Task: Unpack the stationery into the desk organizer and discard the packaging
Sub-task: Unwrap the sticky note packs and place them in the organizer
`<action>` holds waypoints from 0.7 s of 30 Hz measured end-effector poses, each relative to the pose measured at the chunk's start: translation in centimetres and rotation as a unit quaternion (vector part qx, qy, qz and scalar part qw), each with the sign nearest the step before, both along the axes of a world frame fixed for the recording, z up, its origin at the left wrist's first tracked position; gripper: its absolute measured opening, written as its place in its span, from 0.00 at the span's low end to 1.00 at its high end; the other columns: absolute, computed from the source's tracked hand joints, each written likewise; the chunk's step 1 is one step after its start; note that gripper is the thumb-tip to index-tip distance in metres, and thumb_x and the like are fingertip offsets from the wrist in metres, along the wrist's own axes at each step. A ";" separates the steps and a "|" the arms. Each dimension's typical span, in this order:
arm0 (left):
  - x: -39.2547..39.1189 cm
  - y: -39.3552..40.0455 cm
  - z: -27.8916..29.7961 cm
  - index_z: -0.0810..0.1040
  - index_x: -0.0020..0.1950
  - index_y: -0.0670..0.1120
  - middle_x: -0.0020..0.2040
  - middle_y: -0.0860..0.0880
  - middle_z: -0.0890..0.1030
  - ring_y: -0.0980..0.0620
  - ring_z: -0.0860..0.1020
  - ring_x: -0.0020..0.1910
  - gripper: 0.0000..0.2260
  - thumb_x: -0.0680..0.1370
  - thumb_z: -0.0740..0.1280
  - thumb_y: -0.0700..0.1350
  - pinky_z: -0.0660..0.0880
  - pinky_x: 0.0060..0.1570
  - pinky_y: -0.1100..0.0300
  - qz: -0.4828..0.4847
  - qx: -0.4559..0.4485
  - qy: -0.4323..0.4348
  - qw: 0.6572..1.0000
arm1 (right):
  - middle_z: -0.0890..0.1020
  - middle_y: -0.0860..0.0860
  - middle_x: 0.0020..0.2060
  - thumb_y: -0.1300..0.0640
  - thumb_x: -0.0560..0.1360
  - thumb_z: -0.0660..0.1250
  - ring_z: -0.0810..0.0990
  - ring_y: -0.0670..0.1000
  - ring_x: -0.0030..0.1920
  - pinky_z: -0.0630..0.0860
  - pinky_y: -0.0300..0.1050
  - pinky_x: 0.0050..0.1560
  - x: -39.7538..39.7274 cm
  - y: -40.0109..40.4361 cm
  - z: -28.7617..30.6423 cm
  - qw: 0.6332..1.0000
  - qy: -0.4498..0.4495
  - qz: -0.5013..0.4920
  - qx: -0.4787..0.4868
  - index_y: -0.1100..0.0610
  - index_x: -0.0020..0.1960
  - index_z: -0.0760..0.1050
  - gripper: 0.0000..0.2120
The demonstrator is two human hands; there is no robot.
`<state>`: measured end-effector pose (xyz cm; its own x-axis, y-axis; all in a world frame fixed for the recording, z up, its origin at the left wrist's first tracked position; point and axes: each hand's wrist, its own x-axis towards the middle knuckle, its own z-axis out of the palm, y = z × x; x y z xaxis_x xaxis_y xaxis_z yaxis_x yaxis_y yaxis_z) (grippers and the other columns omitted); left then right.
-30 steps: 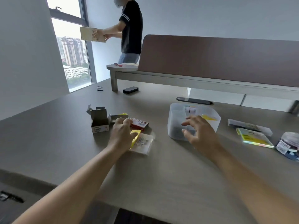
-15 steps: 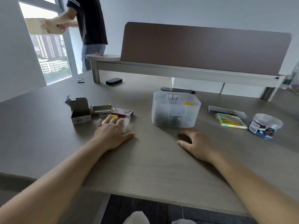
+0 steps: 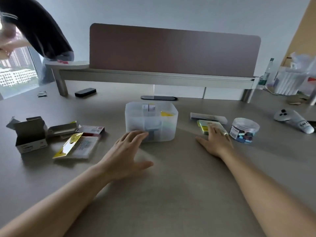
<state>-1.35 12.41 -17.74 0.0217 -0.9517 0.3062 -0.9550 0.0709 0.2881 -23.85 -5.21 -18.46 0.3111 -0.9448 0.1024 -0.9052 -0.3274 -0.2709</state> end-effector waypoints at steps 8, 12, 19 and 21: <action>-0.3 -0.4 -0.6 0.58 0.71 0.48 0.72 0.50 0.61 0.52 0.56 0.72 0.48 0.56 0.52 0.71 0.55 0.70 0.58 0.001 0.003 0.025 1.000 | 0.71 0.58 0.59 0.49 0.73 0.64 0.70 0.58 0.60 0.66 0.48 0.60 -0.8 3.2 0.8 0.996 -0.049 0.057 -0.055 0.57 0.65 0.67 0.24; -0.6 -0.2 -0.4 0.59 0.71 0.49 0.72 0.49 0.61 0.51 0.56 0.72 0.48 0.55 0.53 0.71 0.55 0.70 0.58 -0.007 0.018 0.040 0.999 | 0.75 0.57 0.60 0.53 0.75 0.61 0.73 0.57 0.59 0.68 0.48 0.58 -2.0 5.1 1.3 0.986 -0.001 0.131 -0.102 0.57 0.65 0.68 0.20; -2.6 -0.7 0.5 0.61 0.70 0.50 0.67 0.53 0.66 0.54 0.63 0.68 0.39 0.63 0.72 0.59 0.61 0.64 0.61 -0.019 -0.007 0.175 0.984 | 0.80 0.48 0.41 0.59 0.76 0.60 0.76 0.47 0.40 0.70 0.34 0.41 -0.3 8.5 3.3 0.940 -0.255 0.199 -0.107 0.57 0.53 0.76 0.09; -3.1 -1.1 0.5 0.66 0.66 0.50 0.62 0.53 0.72 0.55 0.71 0.61 0.32 0.64 0.74 0.51 0.68 0.60 0.61 -0.043 -0.016 0.281 0.959 | 0.77 0.43 0.37 0.59 0.76 0.59 0.76 0.42 0.36 0.72 0.31 0.37 1.2 9.2 4.0 0.923 -0.316 0.218 -0.024 0.58 0.52 0.76 0.08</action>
<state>-4.44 11.26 -17.21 0.1133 -0.9475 0.2991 -0.6397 0.1607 0.7516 -22.64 3.95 -14.50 0.5241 -0.7344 0.4312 -0.3511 -0.6476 -0.6763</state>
